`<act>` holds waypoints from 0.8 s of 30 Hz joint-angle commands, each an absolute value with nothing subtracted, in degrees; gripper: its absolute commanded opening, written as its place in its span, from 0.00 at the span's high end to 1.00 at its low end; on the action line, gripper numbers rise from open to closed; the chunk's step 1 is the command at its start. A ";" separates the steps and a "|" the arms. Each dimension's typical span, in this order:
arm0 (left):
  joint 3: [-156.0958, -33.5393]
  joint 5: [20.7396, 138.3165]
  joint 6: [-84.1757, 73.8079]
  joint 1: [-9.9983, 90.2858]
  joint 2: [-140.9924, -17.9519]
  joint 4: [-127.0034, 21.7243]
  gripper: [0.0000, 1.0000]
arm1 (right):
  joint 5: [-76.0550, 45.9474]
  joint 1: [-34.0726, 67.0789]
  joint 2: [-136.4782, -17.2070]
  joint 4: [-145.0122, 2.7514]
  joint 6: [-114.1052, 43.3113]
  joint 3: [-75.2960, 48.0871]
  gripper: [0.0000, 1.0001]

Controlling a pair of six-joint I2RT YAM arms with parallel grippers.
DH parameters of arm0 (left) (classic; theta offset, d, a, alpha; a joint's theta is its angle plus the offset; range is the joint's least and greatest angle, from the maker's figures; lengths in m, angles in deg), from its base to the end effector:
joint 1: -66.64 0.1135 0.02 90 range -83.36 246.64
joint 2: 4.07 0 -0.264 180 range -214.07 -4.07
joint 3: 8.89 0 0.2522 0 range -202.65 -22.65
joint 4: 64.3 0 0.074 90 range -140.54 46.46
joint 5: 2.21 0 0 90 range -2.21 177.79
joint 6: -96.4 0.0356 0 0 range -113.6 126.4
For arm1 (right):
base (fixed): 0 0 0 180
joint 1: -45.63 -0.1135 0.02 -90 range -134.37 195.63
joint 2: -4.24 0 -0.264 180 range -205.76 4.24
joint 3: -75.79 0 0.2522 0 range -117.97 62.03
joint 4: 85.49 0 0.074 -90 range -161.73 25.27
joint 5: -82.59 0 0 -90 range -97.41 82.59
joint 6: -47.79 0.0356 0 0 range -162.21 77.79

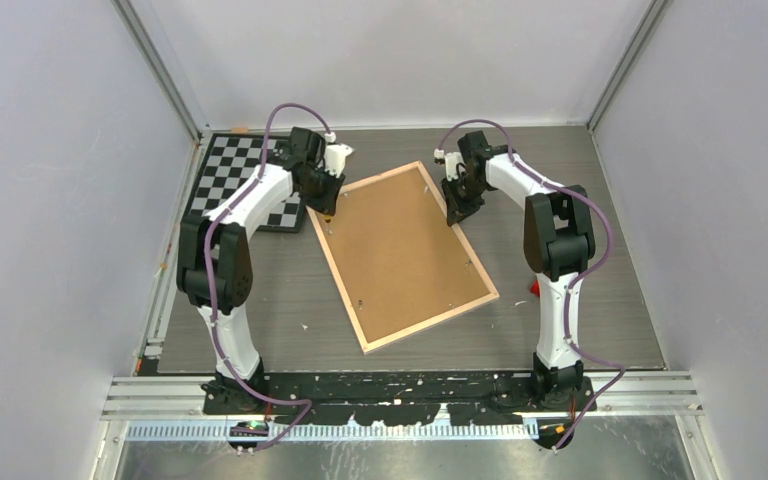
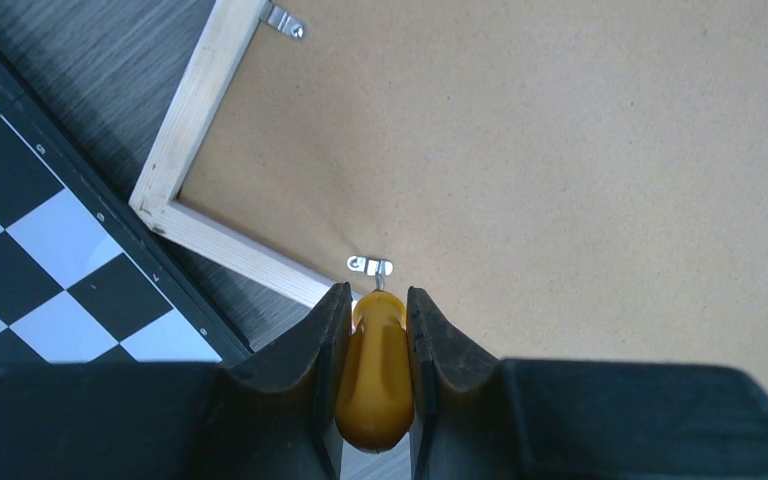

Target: Take the photo out of the frame

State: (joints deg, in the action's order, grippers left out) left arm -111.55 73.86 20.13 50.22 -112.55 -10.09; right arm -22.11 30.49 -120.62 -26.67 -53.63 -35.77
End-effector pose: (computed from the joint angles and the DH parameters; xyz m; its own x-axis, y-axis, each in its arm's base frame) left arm 0.3897 -0.1238 0.2443 -0.7147 0.4508 -0.5348 0.5758 0.8133 -0.0840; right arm 0.4317 0.1262 0.1689 -0.8356 -0.4245 -0.3488 -0.5032 0.8460 0.1759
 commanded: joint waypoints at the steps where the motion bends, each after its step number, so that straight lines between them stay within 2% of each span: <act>1: -109.23 73.00 18.43 49.94 -111.29 -17.14 1.00 | -20.07 30.77 -123.14 -26.90 -54.09 -33.33 1.00; 24: -108.86 71.76 13.22 51.67 -108.64 -26.08 1.00 | -19.85 30.63 -123.29 -26.92 -54.58 -33.42 0.99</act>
State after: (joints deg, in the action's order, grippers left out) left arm -108.40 73.53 14.36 51.07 -112.27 -22.46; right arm -22.11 30.54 -120.62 -26.69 -52.82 -35.77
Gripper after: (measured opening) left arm 0.239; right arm 0.190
